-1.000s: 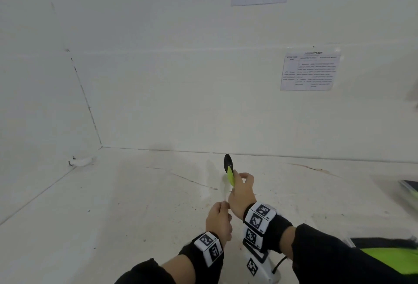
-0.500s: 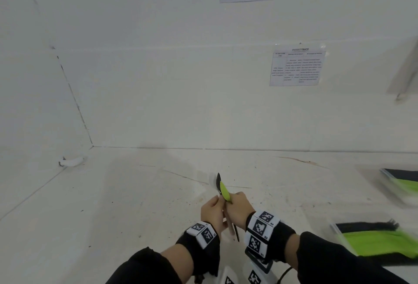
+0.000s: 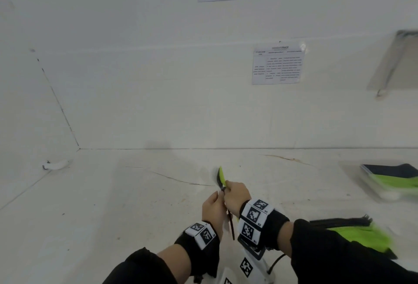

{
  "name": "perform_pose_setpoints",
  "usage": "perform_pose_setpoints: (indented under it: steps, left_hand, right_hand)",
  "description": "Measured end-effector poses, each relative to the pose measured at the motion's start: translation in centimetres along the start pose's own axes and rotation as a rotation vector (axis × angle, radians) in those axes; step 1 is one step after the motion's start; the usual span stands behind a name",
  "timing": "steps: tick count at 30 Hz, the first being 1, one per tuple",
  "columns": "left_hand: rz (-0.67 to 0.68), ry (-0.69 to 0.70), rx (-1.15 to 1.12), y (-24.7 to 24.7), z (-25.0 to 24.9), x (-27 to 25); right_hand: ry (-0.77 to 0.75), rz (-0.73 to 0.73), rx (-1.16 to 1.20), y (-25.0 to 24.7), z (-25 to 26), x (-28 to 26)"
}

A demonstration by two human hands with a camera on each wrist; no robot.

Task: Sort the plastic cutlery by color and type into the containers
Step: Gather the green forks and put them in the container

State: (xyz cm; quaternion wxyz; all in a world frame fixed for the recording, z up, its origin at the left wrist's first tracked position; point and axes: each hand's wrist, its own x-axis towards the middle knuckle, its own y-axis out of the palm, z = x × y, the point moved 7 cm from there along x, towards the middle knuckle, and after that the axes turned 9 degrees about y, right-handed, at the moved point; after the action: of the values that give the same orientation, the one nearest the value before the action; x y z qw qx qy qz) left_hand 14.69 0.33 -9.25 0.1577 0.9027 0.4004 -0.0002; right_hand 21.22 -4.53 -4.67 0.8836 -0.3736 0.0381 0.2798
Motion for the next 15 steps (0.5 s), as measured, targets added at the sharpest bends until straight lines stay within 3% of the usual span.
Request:
perform_pose_setpoints:
  steps: [7,15]
  left_hand:
    - [0.029,0.026,0.021,5.1,0.2,-1.6]
    - [-0.004,0.084,0.023,10.6,0.6,-4.2]
  right_hand:
    - [-0.016,-0.078,0.228,-6.4,-2.1,-0.6]
    - [-0.101,-0.044,0.237,-10.6,-5.4,-1.6]
